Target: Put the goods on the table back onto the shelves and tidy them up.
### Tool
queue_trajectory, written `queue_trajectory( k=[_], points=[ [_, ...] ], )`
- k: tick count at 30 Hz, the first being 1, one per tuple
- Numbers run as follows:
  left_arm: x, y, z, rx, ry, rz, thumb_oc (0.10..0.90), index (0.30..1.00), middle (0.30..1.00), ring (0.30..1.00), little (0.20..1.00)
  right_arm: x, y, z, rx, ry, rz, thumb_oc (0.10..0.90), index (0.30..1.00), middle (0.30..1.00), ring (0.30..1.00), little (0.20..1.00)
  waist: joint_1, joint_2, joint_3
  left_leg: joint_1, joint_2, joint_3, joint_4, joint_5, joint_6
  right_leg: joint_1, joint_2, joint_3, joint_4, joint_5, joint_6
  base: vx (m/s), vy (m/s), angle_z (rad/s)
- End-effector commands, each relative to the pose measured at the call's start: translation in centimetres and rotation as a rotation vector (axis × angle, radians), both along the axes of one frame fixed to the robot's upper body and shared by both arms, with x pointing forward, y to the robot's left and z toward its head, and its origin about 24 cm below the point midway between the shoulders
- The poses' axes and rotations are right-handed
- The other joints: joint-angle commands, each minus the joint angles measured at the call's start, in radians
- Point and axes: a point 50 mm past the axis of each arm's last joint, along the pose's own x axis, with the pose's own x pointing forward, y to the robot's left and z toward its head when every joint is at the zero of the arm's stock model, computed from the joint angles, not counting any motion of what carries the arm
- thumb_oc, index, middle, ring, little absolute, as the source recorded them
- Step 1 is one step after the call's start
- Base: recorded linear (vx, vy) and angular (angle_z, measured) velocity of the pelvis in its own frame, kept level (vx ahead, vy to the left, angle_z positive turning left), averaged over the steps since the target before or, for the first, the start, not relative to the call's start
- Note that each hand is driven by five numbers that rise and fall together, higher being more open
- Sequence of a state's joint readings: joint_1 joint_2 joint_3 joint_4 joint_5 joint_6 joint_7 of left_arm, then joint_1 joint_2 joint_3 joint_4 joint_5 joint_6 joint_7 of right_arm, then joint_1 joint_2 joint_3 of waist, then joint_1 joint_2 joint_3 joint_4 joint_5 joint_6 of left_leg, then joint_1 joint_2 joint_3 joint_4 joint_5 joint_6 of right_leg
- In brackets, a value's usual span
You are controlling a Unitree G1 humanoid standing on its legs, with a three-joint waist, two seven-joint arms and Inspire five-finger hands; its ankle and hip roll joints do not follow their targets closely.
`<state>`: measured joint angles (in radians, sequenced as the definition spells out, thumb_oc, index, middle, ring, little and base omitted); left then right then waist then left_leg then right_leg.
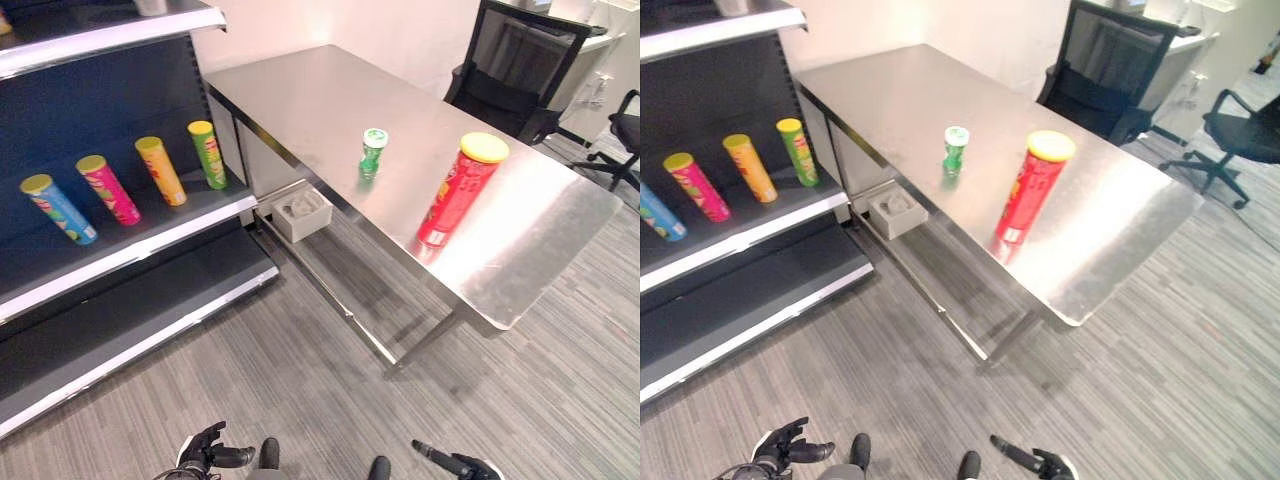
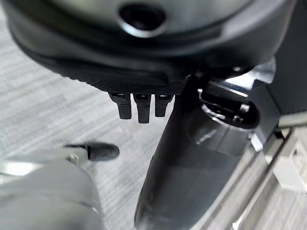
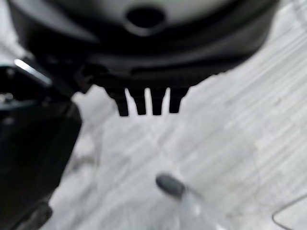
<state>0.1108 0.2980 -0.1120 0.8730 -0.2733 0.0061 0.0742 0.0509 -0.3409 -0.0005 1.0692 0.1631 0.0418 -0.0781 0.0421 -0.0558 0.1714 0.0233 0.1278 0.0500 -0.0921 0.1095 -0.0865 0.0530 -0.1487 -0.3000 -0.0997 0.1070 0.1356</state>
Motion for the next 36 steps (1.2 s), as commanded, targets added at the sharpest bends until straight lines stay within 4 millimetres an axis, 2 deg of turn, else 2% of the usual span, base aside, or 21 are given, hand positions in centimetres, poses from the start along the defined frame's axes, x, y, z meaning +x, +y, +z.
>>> queue_trajectory(
  k=[1,2,4,6,9,12,14,17,18,20,23,28,36],
  points=[
    [3.9,2.3,2.5,0.076,-0.158,-0.006,0.800,0.900,0.900,0.900,0.900,2.3,-4.2,3.0,-0.122,-0.189,-0.164,0.800,0.900,0.900,0.900,0.900,-0.004,0.002,-0.017,0.075,-0.011,0.019,0.005,-0.127,-0.010,0.011,-0.080,-0.012,0.012,0.017,0.079,0.13,0.022,-0.13],
    [3.1,2.7,2.3,0.081,-0.138,0.007,0.800,0.900,0.900,0.900,0.900,3.5,-6.4,5.6,-0.197,-0.327,-0.219,0.800,0.900,0.900,0.900,0.900,-0.019,0.009,-0.026,0.089,-0.009,0.028,0.005,-0.136,-0.012,0.019,-0.077,-0.007,0.012,0.010,0.079,0.13,0.028,-0.15],
    [2.5,2.6,1.9,0.082,-0.110,0.005,0.800,0.900,0.900,0.900,0.900,4.8,-8.7,8.9,-0.292,-0.473,-0.241,0.800,0.900,0.900,0.900,0.900,-0.027,0.016,-0.032,0.100,-0.007,0.036,0.005,-0.143,-0.014,0.025,-0.075,-0.005,0.012,0.005,0.079,0.09,0.030,-0.13],
    [1.5,2.4,1.1,0.079,-0.055,-0.011,0.800,0.900,0.900,0.900,0.900,7.3,-10.8,14.6,-0.411,-0.692,-0.183,0.800,0.900,0.900,0.900,0.900,-0.035,0.021,-0.031,0.114,-0.005,0.046,0.005,-0.153,-0.015,0.032,-0.071,0.003,0.012,-0.001,0.080,0.04,0.023,-0.19],
    [-0.1,2.2,0.1,0.084,0.031,-0.031,0.800,0.900,0.900,0.900,0.900,10.7,-11.0,24.0,-0.551,-1.032,-0.005,0.800,0.900,0.900,0.900,0.900,-0.036,0.023,-0.034,0.117,-0.006,0.054,0.005,-0.156,-0.015,0.032,-0.071,0.010,0.012,-0.002,0.078,0.01,0.019,-0.16],
    [-1.4,2.2,-0.5,0.084,0.086,-0.053,0.800,0.900,0.900,0.900,0.900,12.7,-9.6,30.5,-0.620,-1.247,0.167,0.800,0.900,0.900,0.900,0.900,-0.025,0.019,-0.042,0.111,-0.008,0.056,0.005,-0.153,-0.015,0.028,-0.074,0.011,0.012,-0.001,0.078,0.00,0.007,-0.01],
    [-1.9,2.4,-0.6,0.087,0.101,-0.067,0.800,0.900,0.900,0.900,0.900,13.6,-8.2,33.5,-0.629,-1.343,0.283,0.800,0.900,0.900,0.900,0.900,-0.015,0.017,-0.046,0.114,-0.007,0.058,0.005,-0.154,-0.016,0.030,-0.076,0.008,0.012,-0.001,0.079,0.00,0.000,0.00],
    [-2.3,2.4,-0.6,0.085,0.110,-0.077,0.800,0.900,0.900,0.900,0.900,14.3,-6.9,35.9,-0.576,-1.454,0.359,0.800,0.900,0.900,0.900,0.900,0.001,0.012,-0.050,0.110,-0.008,0.056,0.005,-0.152,-0.019,0.034,-0.079,0.000,0.012,0.000,0.080,0.01,0.007,0.08],
    [-2.3,2.2,-0.6,0.072,0.102,-0.087,0.800,0.900,0.900,0.900,0.900,15.2,-6.4,37.2,-0.570,-1.478,0.411,0.800,0.900,0.900,0.900,0.900,0.018,0.008,-0.054,0.104,-0.008,0.050,0.005,-0.150,-0.021,0.040,-0.083,-0.015,0.012,0.000,0.081,0.00,0.008,0.15],
    [-2.3,2.0,-0.7,0.066,0.102,-0.100,0.800,0.900,0.900,0.900,0.900,16.0,-6.0,38.0,-0.575,-1.474,0.450,0.800,0.900,0.900,0.900,0.900,0.037,0.001,-0.058,0.099,-0.009,0.044,0.005,-0.148,-0.022,0.044,-0.088,-0.026,0.012,0.003,0.083,0.00,0.007,0.24],
    [-2.5,1.8,-0.7,0.061,0.099,-0.109,0.800,0.900,0.900,0.900,0.900,16.7,-5.4,38.8,-0.562,-1.483,0.491,0.800,0.900,0.900,0.900,0.900,0.052,-0.004,-0.060,0.093,-0.010,0.035,0.005,-0.145,-0.023,0.047,-0.093,-0.039,0.012,0.006,0.084,-0.01,0.004,0.26],
    [-2.8,1.5,-0.9,0.065,0.113,-0.114,0.800,0.900,0.900,0.900,0.900,19.1,-4.1,39.7,-0.655,-1.390,0.607,0.800,0.900,0.900,0.900,0.900,0.078,-0.018,-0.063,0.080,-0.017,0.020,0.005,-0.139,-0.023,0.052,-0.103,-0.061,0.012,0.013,0.087,-0.01,0.005,0.12],
    [-2.8,1.6,-0.9,0.071,0.104,-0.103,0.800,0.900,0.900,0.900,0.900,20.3,-3.5,40.4,-0.693,-1.360,0.637,0.800,0.900,0.900,0.900,0.900,0.098,-0.032,-0.064,0.065,-0.021,0.002,0.005,-0.133,-0.024,0.056,-0.110,-0.084,0.012,0.017,0.089,0.00,0.005,0.04]
  ],
)
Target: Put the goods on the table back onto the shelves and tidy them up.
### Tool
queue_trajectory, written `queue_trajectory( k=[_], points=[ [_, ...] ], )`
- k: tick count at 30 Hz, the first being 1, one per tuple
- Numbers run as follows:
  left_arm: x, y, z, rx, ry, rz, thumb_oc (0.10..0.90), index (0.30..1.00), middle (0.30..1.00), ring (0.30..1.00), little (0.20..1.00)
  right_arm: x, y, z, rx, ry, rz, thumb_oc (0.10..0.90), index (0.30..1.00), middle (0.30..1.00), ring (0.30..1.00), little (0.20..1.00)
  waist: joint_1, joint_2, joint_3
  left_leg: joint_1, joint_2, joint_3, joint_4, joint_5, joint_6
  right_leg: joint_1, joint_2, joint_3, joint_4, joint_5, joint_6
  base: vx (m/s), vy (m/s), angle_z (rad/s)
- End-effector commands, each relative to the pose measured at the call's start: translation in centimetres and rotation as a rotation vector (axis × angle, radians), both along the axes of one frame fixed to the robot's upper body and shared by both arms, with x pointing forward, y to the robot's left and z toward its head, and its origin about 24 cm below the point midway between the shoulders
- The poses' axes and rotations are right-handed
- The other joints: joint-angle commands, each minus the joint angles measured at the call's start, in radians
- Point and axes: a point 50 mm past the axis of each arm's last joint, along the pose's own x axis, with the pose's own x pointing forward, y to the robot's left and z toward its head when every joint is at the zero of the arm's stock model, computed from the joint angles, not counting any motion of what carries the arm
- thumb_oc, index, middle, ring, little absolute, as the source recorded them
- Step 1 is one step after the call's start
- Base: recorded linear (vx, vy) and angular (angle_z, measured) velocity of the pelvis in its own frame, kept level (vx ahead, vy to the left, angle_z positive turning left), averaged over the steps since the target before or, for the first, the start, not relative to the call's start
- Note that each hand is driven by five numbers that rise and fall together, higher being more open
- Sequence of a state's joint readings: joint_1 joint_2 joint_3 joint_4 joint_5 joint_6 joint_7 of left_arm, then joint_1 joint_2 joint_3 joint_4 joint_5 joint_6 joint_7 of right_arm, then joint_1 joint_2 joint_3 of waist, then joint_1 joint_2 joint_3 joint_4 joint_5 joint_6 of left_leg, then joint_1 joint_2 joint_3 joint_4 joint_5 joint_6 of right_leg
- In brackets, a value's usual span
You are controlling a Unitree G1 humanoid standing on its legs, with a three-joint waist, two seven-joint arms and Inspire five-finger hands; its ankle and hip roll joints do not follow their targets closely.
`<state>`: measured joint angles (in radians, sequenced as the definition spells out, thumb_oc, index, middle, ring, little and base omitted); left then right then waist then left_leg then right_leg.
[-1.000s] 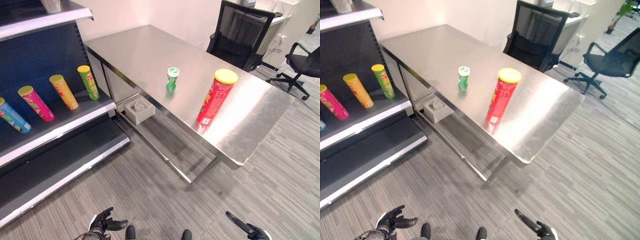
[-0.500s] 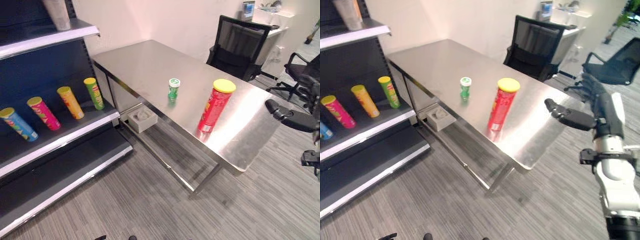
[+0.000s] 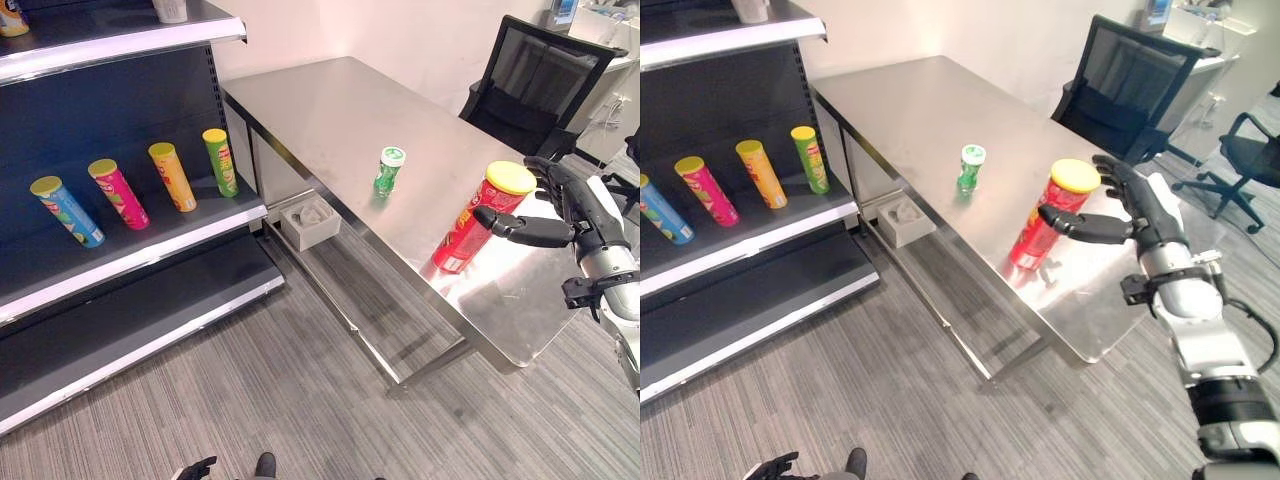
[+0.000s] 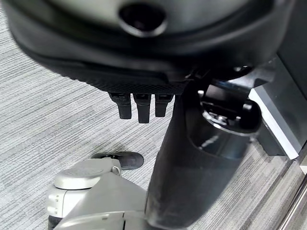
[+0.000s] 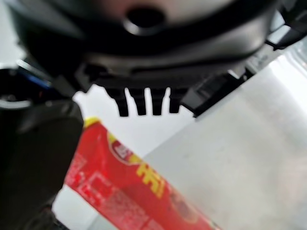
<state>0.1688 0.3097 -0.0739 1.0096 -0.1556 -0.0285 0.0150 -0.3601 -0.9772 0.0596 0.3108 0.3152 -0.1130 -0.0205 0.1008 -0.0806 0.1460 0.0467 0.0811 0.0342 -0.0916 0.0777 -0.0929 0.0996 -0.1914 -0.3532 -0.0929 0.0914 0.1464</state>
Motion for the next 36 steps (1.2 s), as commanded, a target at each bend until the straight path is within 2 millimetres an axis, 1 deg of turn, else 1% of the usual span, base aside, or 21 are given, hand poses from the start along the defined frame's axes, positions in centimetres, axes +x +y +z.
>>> queue_trajectory(
  k=[1,5,10,11,12,15,23,29,32,35,36],
  points=[
    [2.0,0.1,0.5,0.029,-0.060,-0.059,0.800,0.900,0.900,0.900,0.900,0.2,0.5,8.1,-0.134,-0.259,0.018,0.800,0.900,0.900,0.900,0.900,0.041,-0.009,-0.038,0.041,0.026,0.018,0.004,-0.101,-0.018,0.009,-0.069,-0.033,0.006,0.032,0.078,0.00,0.004,0.03],
    [2.0,0.0,0.5,0.029,-0.062,-0.062,0.800,0.900,0.900,0.900,0.900,0.8,0.9,8.5,-0.159,-0.243,0.026,0.800,0.900,0.900,0.900,0.900,0.050,-0.018,-0.036,0.037,0.024,0.013,0.004,-0.100,-0.019,0.013,-0.069,-0.040,0.006,0.031,0.078,0.01,0.000,0.03],
    [2.1,0.0,0.5,0.030,-0.065,-0.059,0.800,0.900,0.900,0.900,0.900,1.0,1.2,8.5,-0.168,-0.234,0.035,0.800,0.900,0.900,0.900,0.900,0.050,-0.021,-0.035,0.036,0.024,0.010,0.004,-0.099,-0.020,0.014,-0.068,-0.044,0.006,0.031,0.078,0.00,-0.002,0.07],
    [2.1,0.0,0.5,0.031,-0.064,-0.060,0.800,0.900,0.900,0.900,0.900,1.0,1.2,8.4,-0.169,-0.234,0.035,0.758,0.836,0.836,0.836,0.836,0.051,-0.022,-0.035,0.036,0.024,0.010,0.004,-0.100,-0.020,0.015,-0.068,-0.044,0.006,0.031,0.078,0.02,0.001,0.07],
    [2.1,0.0,0.5,0.033,-0.066,-0.063,0.800,0.900,0.900,0.900,0.900,1.0,1.2,8.4,-0.184,-0.231,0.028,0.400,0.300,0.300,0.300,0.300,0.053,-0.024,-0.034,0.036,0.025,0.009,0.004,-0.100,-0.020,0.015,-0.068,-0.044,0.006,0.030,0.078,0.02,0.001,0.05],
    [2.3,0.1,0.5,0.038,-0.070,-0.058,0.800,0.900,0.900,0.900,0.900,1.3,1.4,8.3,-0.202,-0.226,0.025,0.400,0.300,0.300,0.300,0.300,0.052,-0.026,-0.031,0.036,0.027,0.009,0.004,-0.099,-0.020,0.013,-0.067,-0.043,0.006,0.030,0.077,0.00,0.001,0.01],
    [2.2,0.3,0.6,0.049,-0.073,-0.051,0.800,0.900,0.900,0.900,0.900,0.8,1.2,8.4,-0.177,-0.269,0.001,0.400,0.300,0.300,0.300,0.300,0.051,-0.026,-0.031,0.036,0.027,0.006,0.004,-0.101,-0.019,0.015,-0.067,-0.044,0.006,0.025,0.076,0.00,0.000,0.00],
    [2.5,0.5,0.8,0.056,-0.087,-0.043,0.800,0.900,0.900,0.900,0.900,0.1,1.3,9.3,-0.127,-0.374,-0.016,0.400,0.300,0.300,0.300,0.300,0.052,-0.020,-0.033,0.043,0.027,0.007,0.004,-0.107,-0.017,0.019,-0.067,-0.044,0.006,0.018,0.077,0.00,0.000,0.00],
    [2.8,0.7,1.0,0.062,-0.100,-0.041,0.800,0.900,0.900,0.900,0.900,-0.4,1.8,10.0,-0.092,-0.445,-0.006,0.400,0.300,0.300,0.300,0.300,0.054,-0.015,-0.035,0.047,0.028,0.007,0.004,-0.111,-0.017,0.023,-0.067,-0.044,0.006,0.014,0.076,0.01,-0.017,0.00],
    [2.9,1.2,1.3,0.071,-0.115,-0.033,0.800,0.900,0.900,0.900,0.900,-1.4,2.9,11.4,-0.078,-0.551,0.029,0.400,0.300,0.300,0.300,0.300,0.057,-0.008,-0.041,0.053,0.033,0.006,0.004,-0.113,-0.018,0.029,-0.062,-0.044,0.006,0.004,0.072,0.02,-0.061,0.01],
    [2.9,1.2,1.3,0.072,-0.114,-0.034,0.800,0.900,0.900,0.900,0.900,-1.4,2.9,11.3,-0.078,-0.551,0.027,0.400,0.300,0.300,0.300,0.300,0.058,-0.009,-0.041,0.054,0.033,0.005,0.004,-0.114,-0.019,0.030,-0.061,-0.044,0.006,0.003,0.072,0.03,-0.120,0.04]
  ],
)
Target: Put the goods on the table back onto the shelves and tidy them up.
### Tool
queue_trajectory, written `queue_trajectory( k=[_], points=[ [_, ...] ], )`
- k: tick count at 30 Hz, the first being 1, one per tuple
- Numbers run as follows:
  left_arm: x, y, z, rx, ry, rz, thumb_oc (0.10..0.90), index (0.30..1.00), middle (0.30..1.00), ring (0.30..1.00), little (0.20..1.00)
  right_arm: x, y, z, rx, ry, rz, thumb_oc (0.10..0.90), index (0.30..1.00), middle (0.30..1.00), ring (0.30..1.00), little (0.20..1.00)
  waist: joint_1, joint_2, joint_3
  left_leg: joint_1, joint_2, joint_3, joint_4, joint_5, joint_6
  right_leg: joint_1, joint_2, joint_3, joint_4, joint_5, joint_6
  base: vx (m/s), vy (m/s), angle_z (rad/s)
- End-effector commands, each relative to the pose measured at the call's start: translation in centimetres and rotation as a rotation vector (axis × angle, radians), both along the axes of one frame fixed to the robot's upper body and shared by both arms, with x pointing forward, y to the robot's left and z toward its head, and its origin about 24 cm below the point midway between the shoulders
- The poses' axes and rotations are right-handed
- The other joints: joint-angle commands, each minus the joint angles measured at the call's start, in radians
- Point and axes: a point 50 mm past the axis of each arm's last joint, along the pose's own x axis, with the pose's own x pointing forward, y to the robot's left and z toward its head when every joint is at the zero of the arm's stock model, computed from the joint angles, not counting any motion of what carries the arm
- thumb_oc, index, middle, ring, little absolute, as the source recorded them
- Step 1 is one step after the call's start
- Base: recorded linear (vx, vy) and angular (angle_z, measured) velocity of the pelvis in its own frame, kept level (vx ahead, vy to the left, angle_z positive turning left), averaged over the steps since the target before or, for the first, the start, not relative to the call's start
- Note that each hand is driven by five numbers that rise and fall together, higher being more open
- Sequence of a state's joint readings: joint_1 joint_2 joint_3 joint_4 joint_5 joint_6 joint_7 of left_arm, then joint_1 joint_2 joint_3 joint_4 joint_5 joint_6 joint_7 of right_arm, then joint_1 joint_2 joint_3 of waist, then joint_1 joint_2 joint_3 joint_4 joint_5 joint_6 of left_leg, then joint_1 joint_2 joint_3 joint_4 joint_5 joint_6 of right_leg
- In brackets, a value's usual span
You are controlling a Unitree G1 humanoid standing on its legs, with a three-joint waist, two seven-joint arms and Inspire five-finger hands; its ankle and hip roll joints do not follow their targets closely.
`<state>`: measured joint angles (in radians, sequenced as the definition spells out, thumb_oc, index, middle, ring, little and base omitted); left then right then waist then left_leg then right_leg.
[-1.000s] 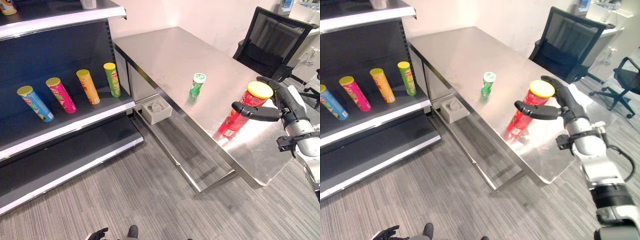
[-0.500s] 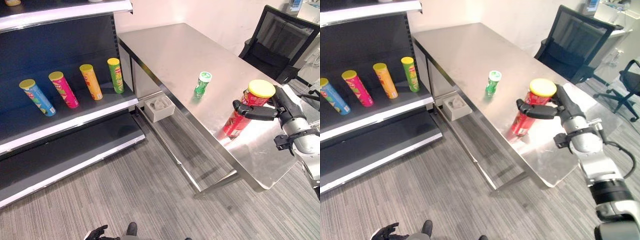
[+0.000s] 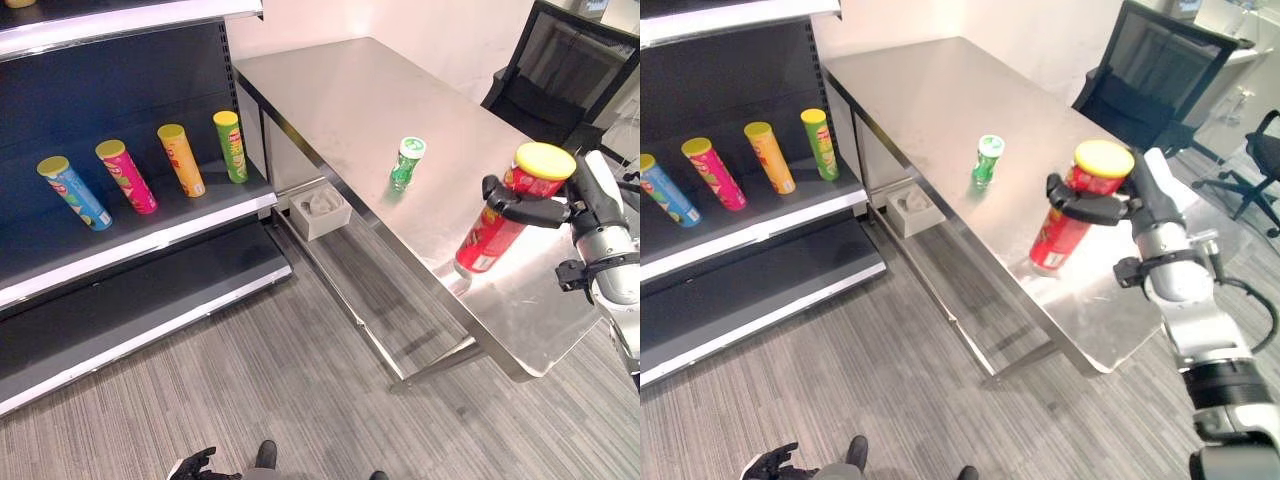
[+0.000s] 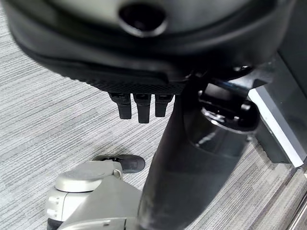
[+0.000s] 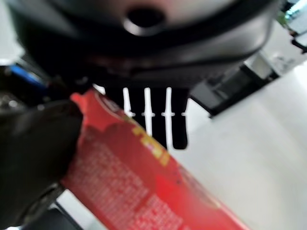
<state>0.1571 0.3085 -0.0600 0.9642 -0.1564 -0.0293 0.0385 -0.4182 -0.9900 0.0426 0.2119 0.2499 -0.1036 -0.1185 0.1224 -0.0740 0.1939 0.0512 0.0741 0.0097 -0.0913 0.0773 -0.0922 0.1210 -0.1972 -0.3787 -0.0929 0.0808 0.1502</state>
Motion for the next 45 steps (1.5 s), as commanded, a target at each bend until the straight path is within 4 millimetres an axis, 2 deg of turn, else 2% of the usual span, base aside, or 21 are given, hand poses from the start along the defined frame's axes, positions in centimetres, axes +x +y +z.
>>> queue_trajectory(
  k=[1,7,9,10,12,16,18,19,21,22,23,24,25,27,31,33,35,37,38,40,45],
  points=[
    [1.5,1.5,1.0,0.058,-0.062,-0.028,0.800,0.900,0.900,0.900,0.900,-2.4,2.1,8.7,0.007,-0.452,0.090,0.400,0.300,0.300,0.300,0.300,0.037,-0.007,-0.095,0.054,0.050,0.026,0.004,-0.111,-0.027,0.016,-0.046,-0.021,0.006,0.002,0.061,0.03,-0.130,0.07],
    [1.2,1.6,1.2,0.041,-0.077,-0.004,0.800,0.900,0.900,0.900,0.900,-4.0,4.7,11.3,0.072,-0.634,0.234,0.400,0.300,0.300,0.300,0.300,0.055,0.015,-0.105,0.050,0.107,-0.003,0.004,-0.080,-0.059,0.026,0.012,-0.018,0.006,-0.056,0.026,0.00,-0.188,0.15],
    [1.6,1.3,1.3,0.023,-0.103,0.015,0.800,0.900,0.900,0.900,0.900,-5.0,6.6,12.8,0.086,-0.731,0.333,0.400,0.300,0.300,0.300,0.300,0.085,0.038,-0.079,-0.001,0.147,-0.065,0.010,-0.030,-0.094,0.029,0.066,-0.036,0.006,-0.099,-0.003,-0.20,-0.310,0.34],
    [2.4,1.0,1.5,0.022,-0.122,-0.001,0.800,0.900,0.900,0.900,0.900,-5.5,6.9,13.3,0.077,-0.757,0.358,0.400,0.300,0.300,0.300,0.300,0.089,0.043,-0.054,-0.068,0.145,-0.083,0.018,0.014,-0.107,0.019,0.061,-0.075,0.006,-0.102,-0.004,-0.31,-0.149,0.53],
    [3.1,0.7,1.6,0.013,-0.142,-0.008,0.800,0.900,0.900,0.900,0.900,-5.7,6.9,13.5,0.051,-0.757,0.351,0.400,0.300,0.300,0.300,0.300,0.077,0.040,-0.042,-0.105,0.156,-0.008,0.037,0.032,-0.100,0.003,0.038,-0.125,0.006,-0.093,-0.002,-0.23,0.070,1.75],
    [1.9,0.5,1.1,0.013,-0.107,-0.008,0.800,0.900,0.900,0.900,0.900,-5.2,6.9,12.2,0.007,-0.673,0.330,0.400,0.300,0.300,0.300,0.300,0.044,0.061,-0.055,-0.040,0.259,0.087,0.050,0.037,-0.120,0.001,-0.042,-0.206,0.009,-0.033,0.032,-0.09,0.348,1.42],
    [1.3,0.2,0.7,0.011,-0.067,-0.038,0.800,0.900,0.900,0.900,0.900,-5.1,6.7,10.7,0.001,-0.616,0.320,0.400,0.300,0.300,0.300,0.300,0.041,0.091,-0.088,-0.010,0.234,0.082,0.014,-0.011,-0.124,0.019,-0.094,-0.220,0.017,-0.002,0.065,0.03,0.786,1.31],
    [1.5,0.0,0.6,0.026,-0.051,-0.086,0.800,0.900,0.900,0.900,0.900,-5.2,6.6,9.6,-0.011,-0.588,0.295,0.400,0.300,0.300,0.300,0.300,0.051,0.079,-0.087,-0.023,0.149,0.055,0.026,-0.067,-0.091,0.018,-0.204,-0.255,0.038,0.077,0.104,-0.06,0.911,1.21],
    [1.4,1.1,0.9,0.067,-0.039,-0.095,0.800,0.900,0.900,0.900,0.900,-4.7,7.2,8.4,-0.001,-0.545,0.304,0.400,0.300,0.300,0.300,0.300,0.069,0.053,-0.090,-0.022,0.048,0.053,0.028,-0.114,-0.034,0.006,-0.287,-0.250,0.073,0.106,0.110,-0.04,0.736,0.89],
    [1.5,2.1,1.3,0.102,-0.043,-0.079,0.800,0.900,0.900,0.900,0.900,-4.5,7.9,7.6,-0.003,-0.519,0.326,0.400,0.300,0.300,0.300,0.300,0.057,0.047,-0.071,-0.029,0.003,0.042,0.016,-0.093,-0.002,-0.038,-0.299,-0.177,0.135,0.140,0.091,-0.03,0.585,1.23],
    [1.8,2.4,1.6,0.106,-0.060,-0.064,0.800,0.900,0.900,0.900,0.900,-4.5,8.4,7.2,-0.019,-0.500,0.348,0.400,0.300,0.300,0.300,0.300,0.039,0.053,-0.059,-0.028,-0.014,0.031,0.012,-0.084,0.014,-0.072,-0.225,-0.086,0.171,0.083,0.064,0.00,0.502,1.22],
    [1.4,2.3,1.4,0.087,-0.053,-0.048,0.800,0.900,0.900,0.900,0.900,-4.4,9.4,7.0,-0.034,-0.482,0.394,0.400,0.300,0.300,0.300,0.300,0.028,0.063,-0.046,-0.013,-0.026,0.013,0.005,-0.075,0.034,-0.122,-0.060,-0.022,0.199,-0.039,0.007,0.09,0.329,1.25],
    [1.3,2.1,1.3,0.076,-0.051,-0.034,0.800,0.900,0.900,0.900,0.900,-4.1,10.1,6.7,-0.066,-0.456,0.425,0.400,0.300,0.300,0.300,0.300,0.020,0.048,-0.015,0.001,-0.049,-0.001,0.012,-0.077,0.044,-0.173,0.076,0.019,0.180,-0.073,-0.022,0.10,0.163,0.28],
    [1.9,1.4,1.5,0.052,-0.083,-0.058,0.800,0.900,0.900,0.900,0.900,-4.1,10.3,6.5,-0.080,-0.443,0.433,0.400,0.300,0.300,0.300,0.300,0.015,0.030,-0.001,-0.003,-0.081,-0.039,0.036,-0.092,0.046,-0.145,0.129,0.100,0.099,-0.063,-0.043,0.16,-0.057,0.75],
    [2.4,0.1,1.5,0.009,-0.114,-0.079,0.800,0.900,0.900,0.900,0.900,-4.6,9.6,5.5,-0.070,-0.428,0.395,0.400,0.300,0.300,0.300,0.300,-0.001,0.033,0.009,-0.069,-0.090,-0.058,0.255,-0.157,0.012,-0.059,0.127,0.088,0.033,-0.055,-0.058,0.19,-0.144,1.36],
    [3.0,-0.2,2.0,0.004,-0.157,-0.089,0.800,0.900,0.900,0.900,0.900,-4.6,9.4,5.2,-0.067,-0.420,0.382,0.400,0.300,0.300,0.300,0.300,0.000,0.040,0.029,-0.162,-0.079,-0.021,0.420,-0.144,-0.011,-0.021,0.119,0.066,0.007,-0.067,-0.067,0.05,-0.059,0.64],
    [2.7,-0.2,1.9,0.003,-0.148,-0.089,0.800,0.900,0.900,0.900,0.900,-4.6,9.1,5.1,-0.069,-0.415,0.361,0.400,0.300,0.300,0.300,0.300,-0.006,0.052,0.023,-0.169,-0.015,0.014,0.326,-0.127,-0.009,-0.019,0.107,0.051,0.006,-0.075,-0.053,0.09,0.136,-0.10],
    [2.3,0.3,1.8,0.037,-0.120,-0.100,0.800,0.900,0.900,0.900,0.900,-4.3,8.6,4.4,-0.058,-0.399,0.321,0.400,0.300,0.300,0.300,0.300,-0.001,0.066,0.010,-0.181,0.046,-0.041,0.118,-0.017,-0.013,-0.027,0.107,0.075,0.006,-0.099,-0.037,0.19,0.253,-0.88],
    [2.1,0.4,1.9,0.035,-0.125,-0.095,0.800,0.900,0.900,0.900,0.900,-4.2,8.5,4.2,-0.069,-0.380,0.319,0.400,0.300,0.300,0.300,0.300,0.000,0.078,-0.005,-0.145,0.051,-0.061,0.038,-0.010,-0.019,-0.025,0.112,0.086,0.006,-0.105,-0.033,0.21,0.266,-1.04],
    [1.7,0.1,1.5,0.031,-0.102,-0.096,0.800,0.900,0.900,0.900,0.900,-4.5,8.0,3.8,-0.055,-0.376,0.291,0.400,0.300,0.300,0.300,0.300,-0.015,0.095,-0.028,-0.104,0.037,-0.061,0.012,-0.003,-0.029,-0.016,0.096,0.091,0.006,-0.098,-0.024,0.19,0.302,-1.11],
    [1.6,0.5,1.5,0.053,-0.087,-0.109,0.800,0.900,0.900,0.900,0.900,-4.3,7.2,2.6,-0.040,-0.334,0.230,0.400,0.300,0.300,0.300,0.300,-0.014,0.091,-0.031,-0.063,-0.027,0.005,0.027,-0.048,0.026,-0.040,0.004,0.137,0.054,-0.073,0.020,0.08,0.310,-0.63]
  ],
)
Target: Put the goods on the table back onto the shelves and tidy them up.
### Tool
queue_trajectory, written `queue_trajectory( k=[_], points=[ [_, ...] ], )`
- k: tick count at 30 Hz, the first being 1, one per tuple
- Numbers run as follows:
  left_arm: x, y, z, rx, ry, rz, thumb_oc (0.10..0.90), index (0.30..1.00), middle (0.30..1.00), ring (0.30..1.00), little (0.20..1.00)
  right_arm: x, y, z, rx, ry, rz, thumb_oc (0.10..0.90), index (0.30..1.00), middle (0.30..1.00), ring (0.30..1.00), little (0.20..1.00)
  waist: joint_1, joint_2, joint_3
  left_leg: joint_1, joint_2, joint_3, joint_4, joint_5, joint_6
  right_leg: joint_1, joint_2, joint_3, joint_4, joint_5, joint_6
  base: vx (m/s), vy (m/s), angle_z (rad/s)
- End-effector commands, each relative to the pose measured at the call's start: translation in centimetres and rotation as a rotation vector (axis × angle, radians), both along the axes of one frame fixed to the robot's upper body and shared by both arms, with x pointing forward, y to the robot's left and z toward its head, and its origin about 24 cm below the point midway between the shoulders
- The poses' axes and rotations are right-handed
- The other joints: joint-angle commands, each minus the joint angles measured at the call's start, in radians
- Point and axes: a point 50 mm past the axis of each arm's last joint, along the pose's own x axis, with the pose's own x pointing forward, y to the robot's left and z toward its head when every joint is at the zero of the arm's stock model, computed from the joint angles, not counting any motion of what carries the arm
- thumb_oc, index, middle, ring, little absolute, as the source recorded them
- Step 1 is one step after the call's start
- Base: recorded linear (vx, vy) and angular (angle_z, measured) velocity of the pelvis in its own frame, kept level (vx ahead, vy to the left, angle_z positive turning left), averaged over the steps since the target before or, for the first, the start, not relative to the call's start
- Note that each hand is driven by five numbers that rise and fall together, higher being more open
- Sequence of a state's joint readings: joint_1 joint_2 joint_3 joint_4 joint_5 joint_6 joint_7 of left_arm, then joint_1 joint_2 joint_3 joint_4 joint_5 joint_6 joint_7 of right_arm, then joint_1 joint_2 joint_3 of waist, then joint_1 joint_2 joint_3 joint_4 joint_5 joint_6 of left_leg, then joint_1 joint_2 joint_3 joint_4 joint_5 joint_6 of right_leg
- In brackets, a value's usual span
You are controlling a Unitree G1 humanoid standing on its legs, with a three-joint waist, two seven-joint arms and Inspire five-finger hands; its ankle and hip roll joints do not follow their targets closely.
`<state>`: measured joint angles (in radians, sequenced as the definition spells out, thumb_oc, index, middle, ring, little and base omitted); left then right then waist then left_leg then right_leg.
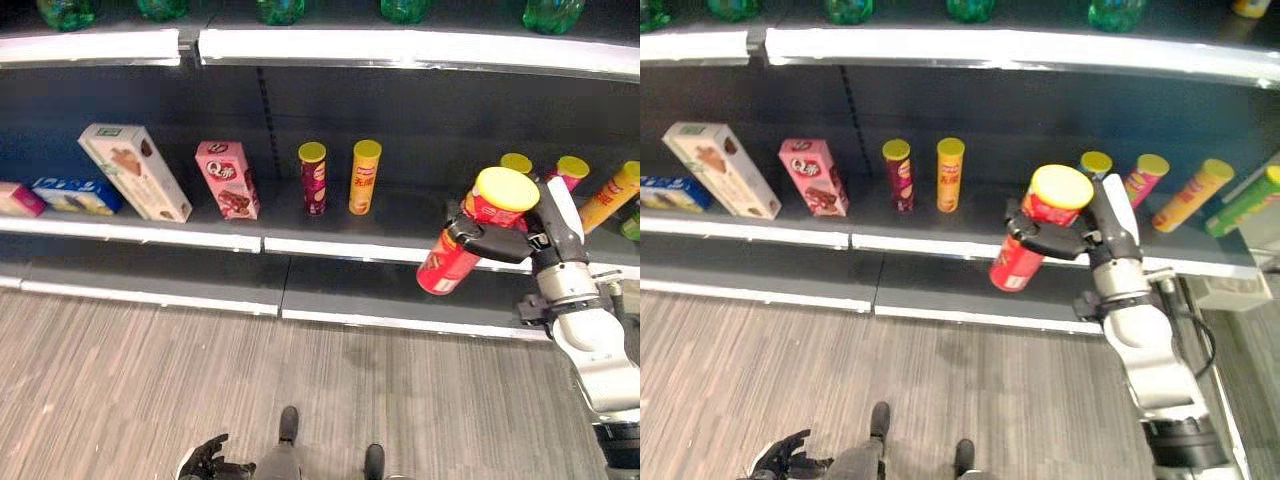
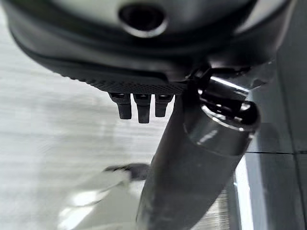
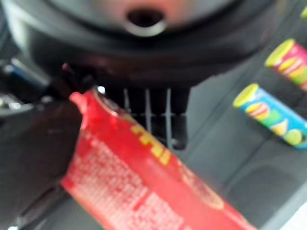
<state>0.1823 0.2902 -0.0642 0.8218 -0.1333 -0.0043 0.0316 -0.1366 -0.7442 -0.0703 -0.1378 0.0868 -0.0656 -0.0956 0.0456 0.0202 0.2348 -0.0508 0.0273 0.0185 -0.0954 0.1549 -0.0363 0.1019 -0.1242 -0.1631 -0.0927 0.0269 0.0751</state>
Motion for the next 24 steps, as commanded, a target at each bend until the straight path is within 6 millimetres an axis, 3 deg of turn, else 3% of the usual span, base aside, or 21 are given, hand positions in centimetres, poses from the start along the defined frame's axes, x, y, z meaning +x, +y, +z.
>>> queue_trajectory(
  k=[1,2,3,5,6,7,8,9,11,12,16,19,22,24],
  points=[
    [0.0,1.9,0.7,0.084,-0.013,-0.057,0.800,0.900,0.900,0.900,0.900,-0.6,2.3,7.3,-0.061,-0.354,0.094,0.400,0.300,0.300,0.300,0.300,0.063,0.000,-0.067,0.040,0.012,0.005,0.034,-0.133,-0.019,-0.033,-0.084,-0.078,0.081,-0.021,0.102,0.01,0.287,-0.26],
    [0.2,2.0,0.9,0.088,-0.027,-0.057,0.800,0.900,0.900,0.900,0.900,-0.5,2.2,7.3,-0.068,-0.354,0.081,0.400,0.300,0.300,0.300,0.300,0.065,0.005,-0.059,0.039,0.001,0.014,0.041,-0.140,-0.006,-0.055,-0.101,-0.075,0.133,-0.030,0.107,0.01,0.370,-0.41],
    [0.4,2.5,1.3,0.097,-0.042,-0.039,0.800,0.900,0.900,0.900,0.900,-0.3,2.2,7.2,-0.092,-0.354,0.055,0.400,0.300,0.300,0.300,0.300,0.067,0.003,-0.032,0.065,-0.017,0.034,0.041,-0.161,0.020,-0.115,-0.136,-0.054,0.263,-0.026,0.118,0.00,0.358,-0.44],
    [0.4,2.6,1.3,0.102,-0.043,-0.035,0.800,0.900,0.900,0.900,0.900,-0.3,2.3,7.3,-0.097,-0.361,0.048,0.400,0.300,0.300,0.300,0.300,0.063,0.006,-0.017,0.076,-0.023,0.042,0.038,-0.165,0.030,-0.137,-0.145,-0.047,0.314,-0.015,0.121,-0.03,0.206,-0.41],
    [0.7,3.1,1.6,0.119,-0.048,-0.031,0.800,0.900,0.900,0.900,0.900,-0.3,2.1,7.2,-0.088,-0.372,0.028,0.400,0.300,0.300,0.300,0.300,0.055,0.013,0.013,0.089,-0.024,0.043,0.030,-0.161,0.045,-0.196,-0.153,-0.027,0.433,0.018,0.116,0.01,0.095,-0.23],
    [1.0,3.5,1.9,0.138,-0.060,-0.039,0.800,0.900,0.900,0.900,0.900,-0.4,1.6,6.8,-0.102,-0.365,-0.015,0.400,0.300,0.300,0.300,0.300,0.053,0.007,0.013,0.098,-0.025,0.035,0.014,-0.175,0.038,-0.207,-0.165,-0.027,0.397,0.017,0.119,0.07,-0.075,-0.14],
    [1.2,3.6,2.1,0.140,-0.072,-0.036,0.800,0.900,0.900,0.900,0.900,-0.4,1.5,7.0,-0.091,-0.385,-0.031,0.400,0.300,0.300,0.300,0.300,0.059,0.003,0.010,0.089,-0.010,0.033,0.013,-0.184,0.020,-0.188,-0.205,-0.068,0.237,0.058,0.134,0.23,-0.400,-0.01],
    [1.1,3.5,1.9,0.135,-0.071,-0.014,0.800,0.900,0.900,0.900,0.900,-0.1,1.2,6.9,-0.095,-0.392,-0.064,0.400,0.300,0.300,0.300,0.300,0.053,-0.005,0.024,0.093,0.019,0.019,0.021,-0.202,0.001,-0.243,-0.230,-0.051,0.105,0.163,0.163,0.23,-0.467,-0.24],
    [1.2,3.7,2.2,0.139,-0.080,-0.018,0.800,0.900,0.900,0.900,0.900,-0.4,0.9,6.6,-0.112,-0.396,-0.110,0.400,0.300,0.300,0.300,0.300,0.051,-0.033,0.029,0.101,0.038,0.003,0.040,-0.221,-0.021,-0.235,-0.221,-0.028,0.044,0.186,0.183,0.27,-0.359,-0.04],
    [1.3,3.6,2.1,0.137,-0.083,-0.010,0.800,0.900,0.900,0.900,0.900,-0.4,0.6,6.6,-0.105,-0.411,-0.143,0.400,0.300,0.300,0.300,0.300,0.047,-0.041,0.026,0.100,0.045,-0.011,0.038,-0.215,-0.028,-0.231,-0.214,-0.034,0.050,0.193,0.183,0.25,-0.368,0.50],
    [1.3,2.5,1.7,0.096,-0.093,0.014,0.800,0.900,0.900,0.900,0.900,-0.9,-0.3,6.3,-0.100,-0.442,-0.234,0.400,0.300,0.300,0.300,0.300,0.034,-0.033,0.018,0.072,0.092,-0.060,0.021,-0.194,-0.052,-0.202,-0.185,-0.090,0.034,0.167,0.174,0.08,-0.204,0.97],
    [1.3,1.4,1.2,0.072,-0.082,0.000,0.800,0.900,0.900,0.900,0.900,-0.6,-0.7,6.2,-0.076,-0.472,-0.303,0.400,0.300,0.300,0.300,0.300,0.037,-0.011,0.022,0.041,0.105,-0.086,0.013,-0.175,-0.061,-0.204,-0.178,-0.118,0.050,0.144,0.165,0.02,-0.078,0.34],
    [2.1,0.3,1.1,0.072,-0.090,-0.046,0.800,0.900,0.900,0.900,0.900,0.8,-0.1,7.6,-0.028,-0.558,-0.355,0.400,0.300,0.300,0.300,0.300,0.051,0.026,0.082,0.000,0.100,-0.096,0.017,-0.161,-0.057,-0.257,-0.187,-0.121,0.098,0.123,0.157,-0.08,0.014,0.07],
    [2.2,0.3,1.1,0.075,-0.096,-0.050,0.800,0.900,0.900,0.900,0.900,1.1,-0.1,8.1,-0.020,-0.585,-0.383,0.400,0.300,0.300,0.300,0.300,0.056,0.038,0.103,-0.012,0.097,-0.097,0.018,-0.158,-0.057,-0.273,-0.192,-0.117,0.108,0.120,0.156,-0.06,0.021,0.01]
  ],
)
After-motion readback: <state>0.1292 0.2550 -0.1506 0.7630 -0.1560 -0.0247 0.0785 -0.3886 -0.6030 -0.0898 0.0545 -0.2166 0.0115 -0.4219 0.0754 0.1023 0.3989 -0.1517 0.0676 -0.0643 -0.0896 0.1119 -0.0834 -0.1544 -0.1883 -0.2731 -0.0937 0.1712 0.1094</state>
